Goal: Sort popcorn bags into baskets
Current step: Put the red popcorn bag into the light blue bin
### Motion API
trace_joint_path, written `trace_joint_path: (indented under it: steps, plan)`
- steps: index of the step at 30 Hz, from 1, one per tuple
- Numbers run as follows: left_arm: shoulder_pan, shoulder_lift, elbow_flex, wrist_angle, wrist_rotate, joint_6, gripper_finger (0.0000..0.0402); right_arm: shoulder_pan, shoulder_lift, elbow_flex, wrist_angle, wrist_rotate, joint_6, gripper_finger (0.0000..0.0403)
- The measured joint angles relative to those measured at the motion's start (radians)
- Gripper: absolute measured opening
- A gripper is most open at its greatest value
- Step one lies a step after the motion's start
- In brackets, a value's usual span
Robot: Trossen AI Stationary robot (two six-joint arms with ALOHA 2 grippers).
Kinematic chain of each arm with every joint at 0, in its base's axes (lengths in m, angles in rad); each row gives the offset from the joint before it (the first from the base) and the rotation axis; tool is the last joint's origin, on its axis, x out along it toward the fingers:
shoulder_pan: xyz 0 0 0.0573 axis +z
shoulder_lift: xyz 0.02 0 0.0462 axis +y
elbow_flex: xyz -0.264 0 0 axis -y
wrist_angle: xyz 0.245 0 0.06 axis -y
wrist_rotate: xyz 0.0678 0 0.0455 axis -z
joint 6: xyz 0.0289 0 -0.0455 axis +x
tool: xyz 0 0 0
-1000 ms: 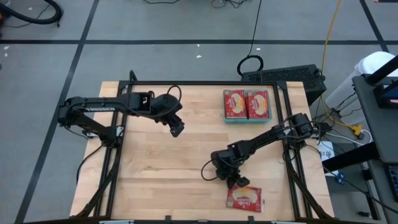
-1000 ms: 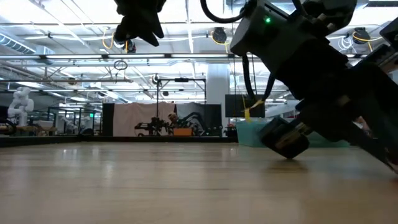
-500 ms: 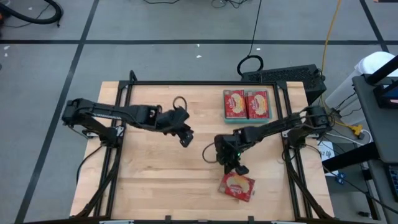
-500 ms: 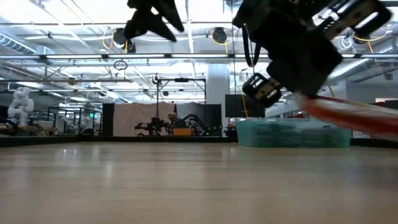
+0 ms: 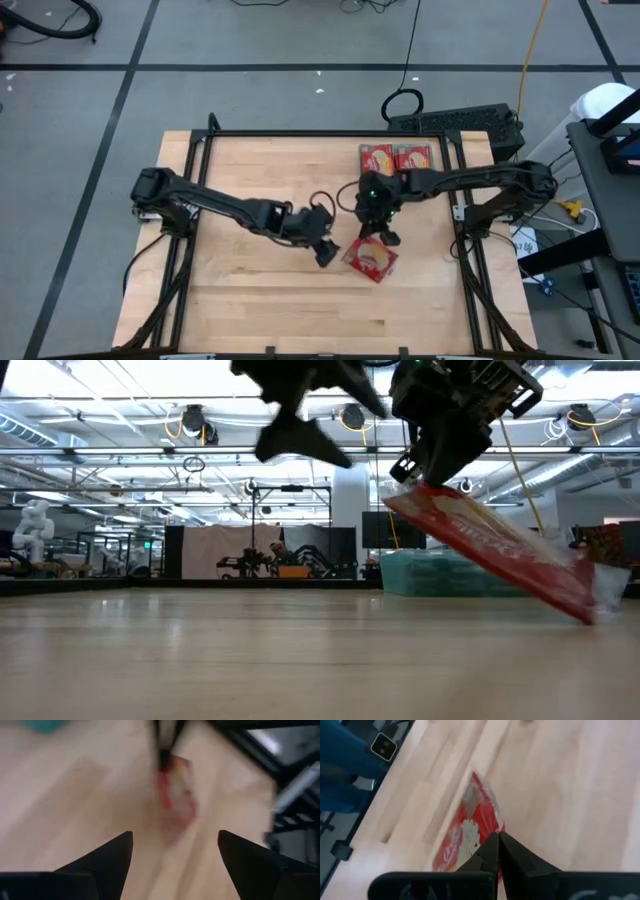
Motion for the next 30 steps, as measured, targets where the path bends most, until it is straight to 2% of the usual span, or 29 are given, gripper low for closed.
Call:
trace_joint_path:
  steps: [4, 6, 13, 16, 21, 22, 30]
  plan:
    - [0.006, 0.075, 0.0, 0.133, 0.018, -0.012, 0.0292, -0.043, -0.036, -0.001, -0.014, 0.003, -0.016, 0.0]
    - [0.015, 0.109, -0.001, 0.147, 0.015, -0.014, 0.0283, -0.059, -0.046, -0.001, -0.023, 0.005, -0.016, 0.0]
    - [0.037, 0.209, 0.0, 0.27, 0.02, 0.001, 0.0227, -0.091, -0.059, -0.001, -0.039, 0.025, -0.013, 0.0]
    - [0.044, 0.22, -0.001, 0.31, -0.002, 0.033, 0.0171, -0.094, -0.062, -0.001, -0.046, 0.025, 0.004, 0.0]
    - [0.069, 0.207, -0.002, 0.319, -0.005, 0.072, 0.0035, -0.094, -0.062, -0.001, -0.053, 0.025, 0.076, 0.0]
    - [0.075, 0.2, -0.002, 0.308, 0.008, 0.077, 0.0019, -0.094, -0.063, -0.001, -0.049, 0.024, 0.09, 0.0]
    - [0.13, 0.123, -0.002, 0.186, 0.107, 0.226, 0.0006, -0.098, -0.102, 0.0, -0.036, 0.024, 0.272, 0.0005]
